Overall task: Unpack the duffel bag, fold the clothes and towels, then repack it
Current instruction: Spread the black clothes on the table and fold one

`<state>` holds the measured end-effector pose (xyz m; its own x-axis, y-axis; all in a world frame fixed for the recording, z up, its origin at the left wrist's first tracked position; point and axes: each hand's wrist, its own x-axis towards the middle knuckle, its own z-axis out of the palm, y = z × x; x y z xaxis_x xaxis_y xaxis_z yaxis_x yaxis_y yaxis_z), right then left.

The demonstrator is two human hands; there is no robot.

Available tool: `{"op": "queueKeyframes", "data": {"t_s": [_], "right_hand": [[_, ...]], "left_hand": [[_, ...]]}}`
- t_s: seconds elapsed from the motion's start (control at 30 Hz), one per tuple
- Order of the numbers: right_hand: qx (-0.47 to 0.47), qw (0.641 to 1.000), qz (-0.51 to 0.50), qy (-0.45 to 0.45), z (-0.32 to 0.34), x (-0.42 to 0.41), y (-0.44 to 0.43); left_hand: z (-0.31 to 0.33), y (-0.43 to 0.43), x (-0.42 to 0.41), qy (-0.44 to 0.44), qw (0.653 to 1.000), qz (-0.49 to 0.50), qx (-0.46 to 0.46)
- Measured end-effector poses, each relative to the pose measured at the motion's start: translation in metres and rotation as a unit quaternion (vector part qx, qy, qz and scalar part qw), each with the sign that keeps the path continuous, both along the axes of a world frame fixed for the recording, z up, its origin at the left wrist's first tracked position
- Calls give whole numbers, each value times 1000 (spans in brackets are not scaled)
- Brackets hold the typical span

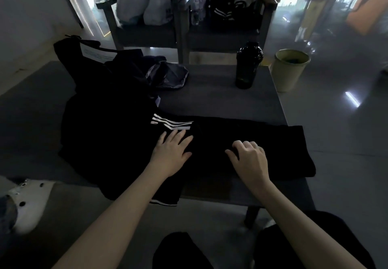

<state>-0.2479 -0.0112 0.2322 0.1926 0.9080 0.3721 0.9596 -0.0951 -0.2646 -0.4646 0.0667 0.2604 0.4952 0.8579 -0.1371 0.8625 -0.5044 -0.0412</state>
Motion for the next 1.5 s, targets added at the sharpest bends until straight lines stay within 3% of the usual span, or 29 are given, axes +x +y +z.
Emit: {"op": "queueKeyframes", "data": {"t_s": [0.1, 0.2, 0.3, 0.37, 0.57, 0.77, 0.87, 0.93, 1.0, 1.1, 1.17, 1.33, 1.5], "right_hand": [[-7, 998, 24, -66, -16, 8, -11], [-33, 999, 27, -30, -22, 19, -11], [-33, 998, 42, 24, -16, 26, 5], [-48, 997, 39, 39, -14, 30, 14], [-42, 999, -30, -15, -24, 51, 3], [-145, 989, 2, -7, -23, 63, -5], [-67, 995, -70, 5, -16, 68, -9], [-38, 983, -175, 47, -9, 80, -18], [-107, 949, -257, 144, -3, 96, -29], [-130, 882, -288, 350, 4, 117, -32], [-116, 854, -286, 419, 9, 126, -30], [-121, 863, -263, 415, 12, 142, -35], [-69, 878, -306, 363, 23, 155, -34]], "left_hand": [[5, 3, 4, 17, 1000, 8, -9], [12, 1, 15, 25, 999, 29, 9], [13, -10, 43, -23, 997, 26, 67], [6, -13, 56, -45, 998, 37, 32], [-17, -3, 48, 31, 998, 34, 44], [-18, 4, 52, 45, 998, 43, 24], [-18, 2, 54, 49, 998, 47, 21], [-18, 3, 54, 47, 998, 48, 21], [-19, 2, 55, 45, 998, 49, 22], [-19, 1, 57, 49, 997, 52, 28], [-20, 0, 58, 44, 997, 54, 28], [-24, -3, 62, 24, 997, 56, 39], [-28, -9, 81, 2, 999, 45, 27]]}}
